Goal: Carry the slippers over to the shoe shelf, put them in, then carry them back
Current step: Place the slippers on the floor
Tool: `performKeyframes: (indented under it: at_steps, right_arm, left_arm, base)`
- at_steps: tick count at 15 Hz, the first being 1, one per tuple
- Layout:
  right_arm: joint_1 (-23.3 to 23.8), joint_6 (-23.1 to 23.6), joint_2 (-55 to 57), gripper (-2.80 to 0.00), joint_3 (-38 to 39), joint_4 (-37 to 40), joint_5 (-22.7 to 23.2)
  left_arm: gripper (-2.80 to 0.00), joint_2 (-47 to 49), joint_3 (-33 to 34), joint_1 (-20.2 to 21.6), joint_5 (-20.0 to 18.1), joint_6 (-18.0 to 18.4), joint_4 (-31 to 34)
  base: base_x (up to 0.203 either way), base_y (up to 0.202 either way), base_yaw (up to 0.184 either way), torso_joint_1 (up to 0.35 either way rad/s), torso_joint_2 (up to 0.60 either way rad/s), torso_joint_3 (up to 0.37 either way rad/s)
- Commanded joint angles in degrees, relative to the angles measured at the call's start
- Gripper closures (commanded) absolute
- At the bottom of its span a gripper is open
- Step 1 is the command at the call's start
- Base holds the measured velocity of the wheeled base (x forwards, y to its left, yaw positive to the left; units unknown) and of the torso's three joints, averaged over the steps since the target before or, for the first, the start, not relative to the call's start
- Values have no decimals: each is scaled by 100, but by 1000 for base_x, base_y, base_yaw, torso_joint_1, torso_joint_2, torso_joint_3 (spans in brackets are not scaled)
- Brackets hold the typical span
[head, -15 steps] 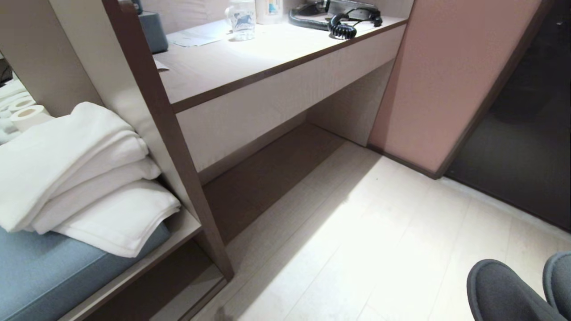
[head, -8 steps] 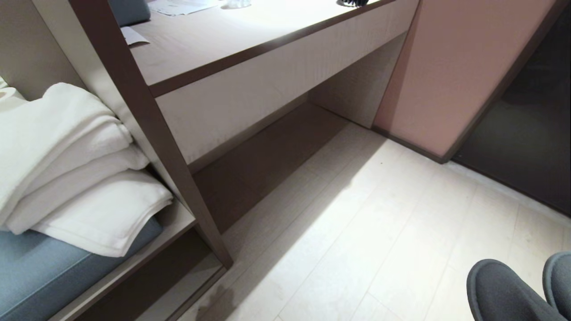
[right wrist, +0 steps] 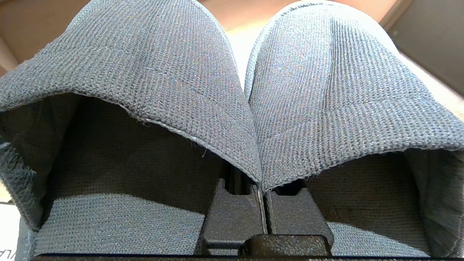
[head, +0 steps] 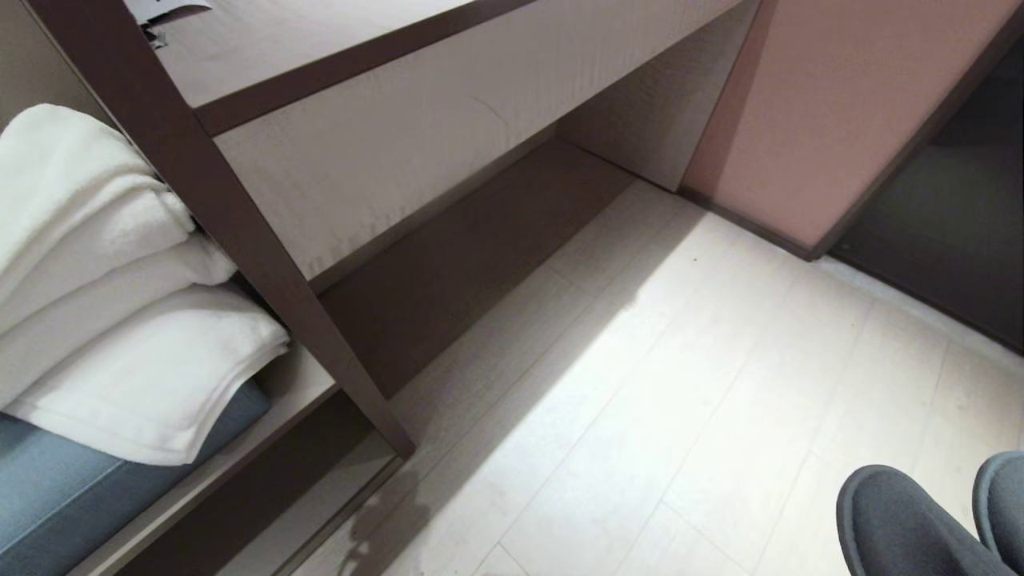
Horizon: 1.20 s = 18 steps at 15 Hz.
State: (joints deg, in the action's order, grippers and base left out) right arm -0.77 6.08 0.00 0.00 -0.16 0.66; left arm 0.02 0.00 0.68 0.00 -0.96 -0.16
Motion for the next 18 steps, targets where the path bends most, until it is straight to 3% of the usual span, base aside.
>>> performKeyframes:
  at_steps: [1,18]
  right_arm:
    - [-2,7,9,0,0,-2,4]
    - [-2,16,9,0,0,-2,4]
  left_arm:
    - [0,6,0,2,0,0,-2]
    - [0,6,0,2,1,-9,-11]
  base:
    - [0,0,0,1,2,-198]
    - [0,0,0,3,3,-196]
